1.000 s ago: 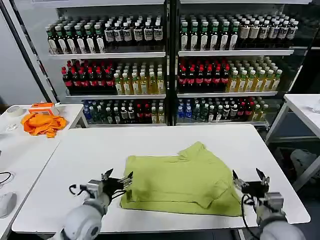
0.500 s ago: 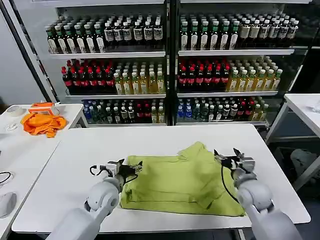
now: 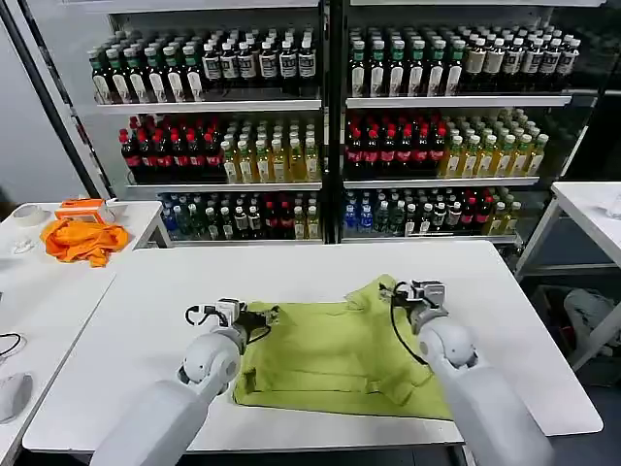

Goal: Fold and organize the clothes.

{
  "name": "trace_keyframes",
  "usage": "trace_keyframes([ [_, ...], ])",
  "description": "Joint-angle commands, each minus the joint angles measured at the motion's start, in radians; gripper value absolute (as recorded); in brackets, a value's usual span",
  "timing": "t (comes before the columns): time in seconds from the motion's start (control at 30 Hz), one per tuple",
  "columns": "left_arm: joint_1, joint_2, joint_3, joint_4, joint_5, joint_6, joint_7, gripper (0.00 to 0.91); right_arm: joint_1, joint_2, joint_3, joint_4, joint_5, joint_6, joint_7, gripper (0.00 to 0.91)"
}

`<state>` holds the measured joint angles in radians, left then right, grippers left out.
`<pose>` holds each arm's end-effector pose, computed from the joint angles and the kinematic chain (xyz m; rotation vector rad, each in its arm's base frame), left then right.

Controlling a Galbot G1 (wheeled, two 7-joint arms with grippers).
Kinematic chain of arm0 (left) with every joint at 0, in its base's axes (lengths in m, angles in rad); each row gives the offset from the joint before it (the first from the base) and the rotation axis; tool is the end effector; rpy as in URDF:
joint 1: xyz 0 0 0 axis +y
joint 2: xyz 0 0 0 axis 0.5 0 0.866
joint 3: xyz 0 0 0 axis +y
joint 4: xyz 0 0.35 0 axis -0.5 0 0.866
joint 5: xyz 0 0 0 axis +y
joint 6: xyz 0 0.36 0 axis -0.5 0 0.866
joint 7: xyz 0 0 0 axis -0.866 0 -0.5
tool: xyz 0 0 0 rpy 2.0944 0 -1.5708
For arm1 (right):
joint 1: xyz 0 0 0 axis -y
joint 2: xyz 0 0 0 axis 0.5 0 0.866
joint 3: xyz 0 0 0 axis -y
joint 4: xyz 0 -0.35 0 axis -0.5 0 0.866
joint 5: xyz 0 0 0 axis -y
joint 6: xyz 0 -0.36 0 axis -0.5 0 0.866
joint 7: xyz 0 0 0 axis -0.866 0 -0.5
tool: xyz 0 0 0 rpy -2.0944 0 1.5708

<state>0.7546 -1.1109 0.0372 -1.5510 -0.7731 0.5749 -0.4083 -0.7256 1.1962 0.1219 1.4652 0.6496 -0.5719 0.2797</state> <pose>0.4087 -0.0130 -0.2999 -0.1869 -2.5210 -0.0548 0.4429 -0.0117 -0.2870 0.1447 -2.5973 -0.0280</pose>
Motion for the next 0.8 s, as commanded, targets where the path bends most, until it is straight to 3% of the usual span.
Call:
trace_keyframes([
  [0.03, -0.026, -0.001, 0.017, 0.051, -0.007, 0.002, -0.008, 0.101, 0.057, 0.043, -0.059, -0.113, 0.046, -0.010, 0.007, 0.121],
  [0.07, -0.023, 0.001, 0.016, 0.045, -0.007, 0.001, -0.008, 0.030, 0.056, 0.042, -0.059, -0.112, 0.052, -0.010, 0.005, 0.000],
  [0.33, 0.026, 0.028, 0.010, 0.003, -0.015, 0.002, 0.000, 0.020, 0.016, 0.034, -0.049, -0.078, 0.083, -0.010, 0.002, 0.000],
  [0.8, 0.067, 0.050, -0.045, -0.053, -0.073, -0.023, 0.026, 0.020, -0.003, 0.027, -0.009, -0.012, 0.038, -0.006, -0.014, 0.000],
])
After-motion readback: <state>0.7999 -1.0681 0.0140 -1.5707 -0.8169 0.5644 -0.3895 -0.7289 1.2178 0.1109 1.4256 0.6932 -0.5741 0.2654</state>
